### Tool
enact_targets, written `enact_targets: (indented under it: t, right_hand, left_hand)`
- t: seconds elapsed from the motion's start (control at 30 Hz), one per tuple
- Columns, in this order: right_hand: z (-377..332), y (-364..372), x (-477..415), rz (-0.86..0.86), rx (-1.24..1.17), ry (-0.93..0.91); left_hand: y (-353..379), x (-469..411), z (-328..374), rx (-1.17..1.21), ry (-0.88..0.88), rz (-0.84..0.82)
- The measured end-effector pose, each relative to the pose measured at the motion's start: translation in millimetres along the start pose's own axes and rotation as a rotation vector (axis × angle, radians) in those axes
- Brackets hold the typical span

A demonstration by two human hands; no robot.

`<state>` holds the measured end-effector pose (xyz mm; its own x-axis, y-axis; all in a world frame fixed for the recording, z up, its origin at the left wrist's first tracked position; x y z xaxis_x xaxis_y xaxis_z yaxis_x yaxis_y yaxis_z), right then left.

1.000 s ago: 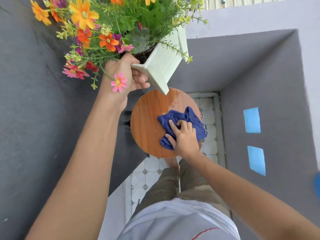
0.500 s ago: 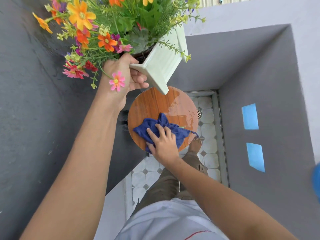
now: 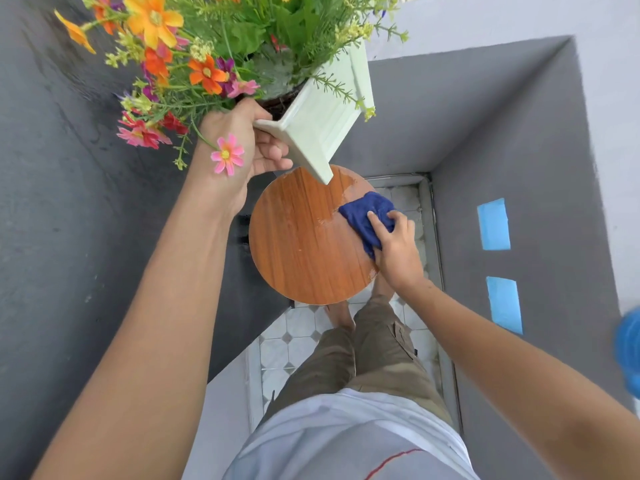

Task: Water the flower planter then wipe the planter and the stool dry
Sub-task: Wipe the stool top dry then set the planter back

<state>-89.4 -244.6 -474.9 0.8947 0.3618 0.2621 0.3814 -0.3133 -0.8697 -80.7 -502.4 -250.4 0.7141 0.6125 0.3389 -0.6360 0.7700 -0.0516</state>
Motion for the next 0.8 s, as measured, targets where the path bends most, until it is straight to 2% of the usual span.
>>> enact_targets:
  t: [0.2,0.27,0.33,0.4,0.5,0.7,0.77,0.8]
  right_hand:
    - [-20.9,17.0,53.8,-0.103,-0.02,-0.124]
    - [-37.8,23.5,82.1,-0.148,-0.042,-0.231]
    - [-62.0,38.7,112.2,-0.269,-0.01,-0.393]
    - [-72.6,50.5,127.5,-0.389,0.011,-0.446]
    - [-61.3,38.2,103.4,-0.344,-0.057,-0.301]
    - [-21.2,-14.6,-18.2,0.003,-0.051,0.078]
    - [-31.6,-13.9,-36.6,0.031,-0.012,0.104]
    - [-44.4,-6.8,-35.8,0.008,0.045,0.056]
  left_hand:
    - [0.1,-0.2,-0.8,0.011,0.0,0.007]
    - [0.4,-0.7,-1.1,0.01,-0.001,0.005]
    - [2.1,-0.9,-0.9,0.011,-0.002,0.0]
    - [3.0,-1.1,0.2,0.013,-0.001,-0.001]
    - [2.1,-2.1,3.7,0.006,0.007,0.001]
    - [-3.1,-3.8,5.4,0.008,0.006,0.015]
    - [-3.8,-3.9,5.8,0.011,0.006,0.022]
    - [-3.6,-4.0,6.2,0.01,0.005,0.026]
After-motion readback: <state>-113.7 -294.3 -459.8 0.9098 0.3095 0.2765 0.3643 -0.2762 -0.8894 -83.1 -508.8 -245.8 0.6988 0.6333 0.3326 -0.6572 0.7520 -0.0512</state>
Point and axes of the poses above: each hand's wrist, its own x-axis away from the middle knuckle, its own y-axis out of the palm, z = x × y, the point moved 10 cm from there along -x, towards the middle knuckle, and after that the axes turned 9 degrees about y, right-handed, at the moved point
